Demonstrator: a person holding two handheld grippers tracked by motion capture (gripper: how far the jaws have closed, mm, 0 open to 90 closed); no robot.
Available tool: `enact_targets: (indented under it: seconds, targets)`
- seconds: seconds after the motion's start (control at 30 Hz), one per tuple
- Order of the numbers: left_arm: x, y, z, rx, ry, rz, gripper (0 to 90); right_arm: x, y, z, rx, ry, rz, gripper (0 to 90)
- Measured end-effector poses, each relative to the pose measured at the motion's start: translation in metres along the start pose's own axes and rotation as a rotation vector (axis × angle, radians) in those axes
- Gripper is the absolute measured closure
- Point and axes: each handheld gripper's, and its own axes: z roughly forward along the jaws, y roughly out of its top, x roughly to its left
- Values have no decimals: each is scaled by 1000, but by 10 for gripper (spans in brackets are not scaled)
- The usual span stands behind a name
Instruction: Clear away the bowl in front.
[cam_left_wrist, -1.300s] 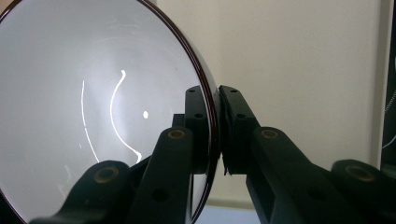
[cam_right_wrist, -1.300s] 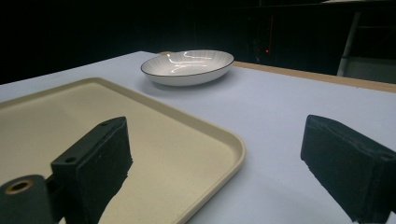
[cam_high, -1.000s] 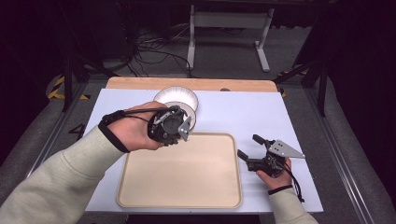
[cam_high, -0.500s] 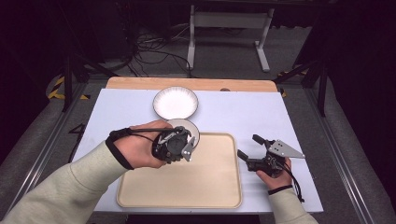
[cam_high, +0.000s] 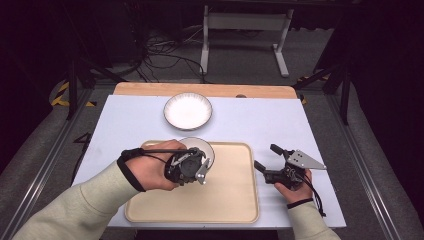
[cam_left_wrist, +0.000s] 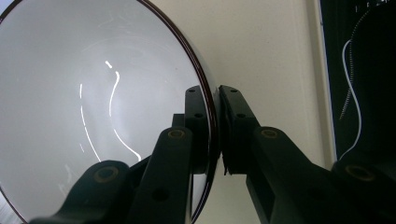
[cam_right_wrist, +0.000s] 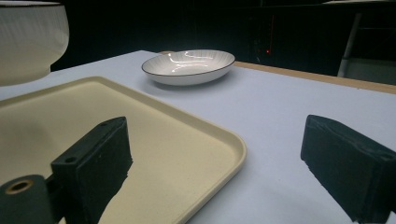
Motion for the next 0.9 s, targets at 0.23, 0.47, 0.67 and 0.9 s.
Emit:
enact_targets:
  seconds: [0.23,0.47,0.67,0.9]
  targets:
    - [-4,1,14,-2,-22,9,831,0,0,0,0,0,-1,87]
    - [-6,0,28,11,-44,12,829,0,0,0,-1,-2,0,86]
    - [-8,-2,38,0,-54,7,828,0,0,0,0,-2,5,86]
    - [-10,-2,42,6,-62,4,827,0,0,0,-2,-2,6,86]
